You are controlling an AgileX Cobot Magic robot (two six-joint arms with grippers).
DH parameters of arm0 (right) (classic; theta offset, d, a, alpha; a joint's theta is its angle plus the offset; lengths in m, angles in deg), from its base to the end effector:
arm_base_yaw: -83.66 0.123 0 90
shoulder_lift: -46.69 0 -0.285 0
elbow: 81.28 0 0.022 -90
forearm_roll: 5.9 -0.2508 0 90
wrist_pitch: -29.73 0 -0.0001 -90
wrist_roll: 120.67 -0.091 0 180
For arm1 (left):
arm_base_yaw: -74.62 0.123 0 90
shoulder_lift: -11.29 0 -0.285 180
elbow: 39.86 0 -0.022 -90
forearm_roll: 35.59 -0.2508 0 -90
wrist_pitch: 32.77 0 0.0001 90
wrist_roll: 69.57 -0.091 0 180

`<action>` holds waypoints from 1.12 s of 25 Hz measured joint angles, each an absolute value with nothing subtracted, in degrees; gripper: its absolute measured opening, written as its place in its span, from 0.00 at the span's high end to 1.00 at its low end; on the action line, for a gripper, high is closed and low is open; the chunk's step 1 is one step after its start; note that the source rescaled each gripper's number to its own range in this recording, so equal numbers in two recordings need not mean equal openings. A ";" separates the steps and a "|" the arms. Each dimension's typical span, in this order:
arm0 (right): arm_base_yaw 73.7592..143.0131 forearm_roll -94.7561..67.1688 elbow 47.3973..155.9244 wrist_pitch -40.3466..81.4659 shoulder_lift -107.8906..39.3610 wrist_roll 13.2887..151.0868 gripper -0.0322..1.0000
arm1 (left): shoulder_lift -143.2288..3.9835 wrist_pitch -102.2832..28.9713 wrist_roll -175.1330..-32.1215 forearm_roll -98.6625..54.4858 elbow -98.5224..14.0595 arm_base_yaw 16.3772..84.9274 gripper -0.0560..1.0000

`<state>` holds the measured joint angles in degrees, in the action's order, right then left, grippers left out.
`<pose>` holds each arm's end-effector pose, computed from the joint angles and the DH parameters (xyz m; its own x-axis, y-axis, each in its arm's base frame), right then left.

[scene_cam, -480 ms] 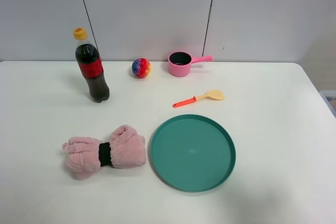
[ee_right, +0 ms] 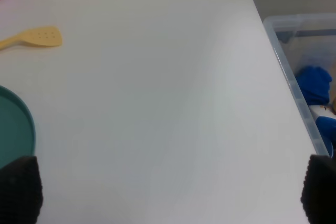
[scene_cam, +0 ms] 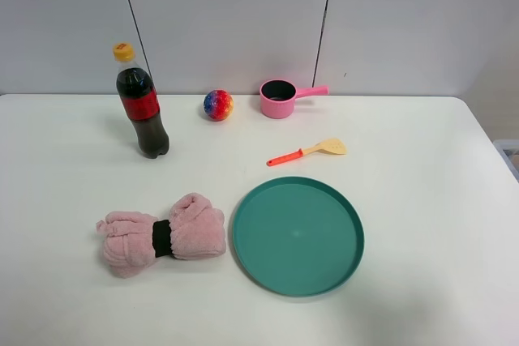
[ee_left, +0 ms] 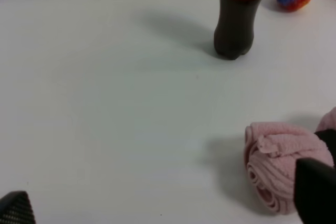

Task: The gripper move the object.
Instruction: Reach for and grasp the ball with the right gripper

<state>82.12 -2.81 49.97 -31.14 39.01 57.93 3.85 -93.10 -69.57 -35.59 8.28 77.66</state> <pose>-0.0050 -0.0042 0.2764 -0.4581 0.0105 -0.8889 0.0678 0.9974 -0.0232 -0.0063 -0.0003 0.2800 -0.4363 -0.0232 -0.8995 -0.0530 0.9986 0.0000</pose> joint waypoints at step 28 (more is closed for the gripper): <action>82.06 -14.84 84.32 -29.32 -1.14 69.00 0.00 | 3.85 -93.10 -69.57 -35.59 8.28 77.66 0.00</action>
<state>82.06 -14.84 84.32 -29.32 -1.14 69.00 3.85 -93.10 -69.57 -35.59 8.28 77.66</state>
